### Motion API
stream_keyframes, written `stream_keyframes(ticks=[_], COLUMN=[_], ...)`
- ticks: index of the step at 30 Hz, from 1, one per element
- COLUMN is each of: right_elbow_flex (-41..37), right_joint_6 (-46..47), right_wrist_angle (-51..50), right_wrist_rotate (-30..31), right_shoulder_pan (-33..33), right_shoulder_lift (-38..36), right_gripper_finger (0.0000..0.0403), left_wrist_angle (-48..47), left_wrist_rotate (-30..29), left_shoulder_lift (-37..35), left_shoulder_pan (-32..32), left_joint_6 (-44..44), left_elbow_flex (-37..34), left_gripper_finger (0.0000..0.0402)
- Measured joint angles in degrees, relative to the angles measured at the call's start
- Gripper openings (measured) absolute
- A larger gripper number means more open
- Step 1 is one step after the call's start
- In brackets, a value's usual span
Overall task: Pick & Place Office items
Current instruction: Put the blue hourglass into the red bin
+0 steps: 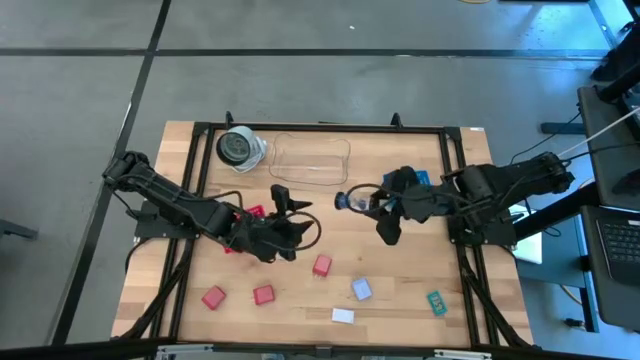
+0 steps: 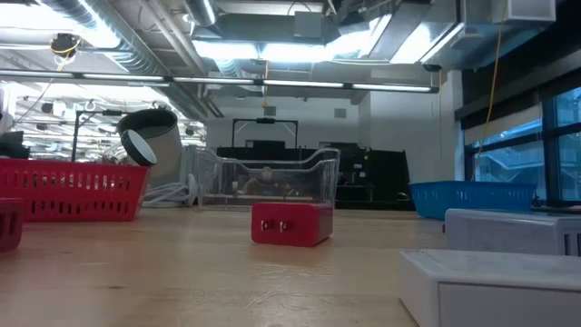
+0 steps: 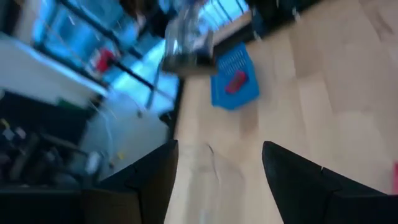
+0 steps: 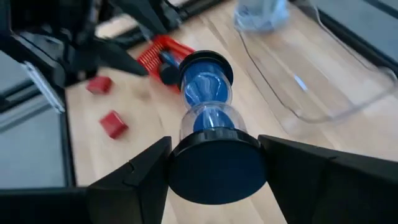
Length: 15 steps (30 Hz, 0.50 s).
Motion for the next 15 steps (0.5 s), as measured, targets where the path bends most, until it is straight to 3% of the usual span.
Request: stream_keyframes(ticks=[9,15], right_elbow_flex=[0.2,0.2], right_joint_6=[-3.2,-6.2], right_wrist_angle=[2.8,8.2], right_wrist_rotate=[0.0,-0.5], right_shoulder_pan=[0.0,0.0], right_shoulder_lift=[0.0,0.0], right_gripper_finger=[0.0235,0.0216], left_wrist_angle=[16.6,20.8], left_wrist_rotate=[-0.2,3.9], left_shoulder_lift=[0.0,0.0], left_shoulder_pan=[-0.9,1.4], left_joint_6=[19.2,21.6], left_elbow_flex=[0.0,0.0], left_gripper_finger=[0.0268,0.0291])
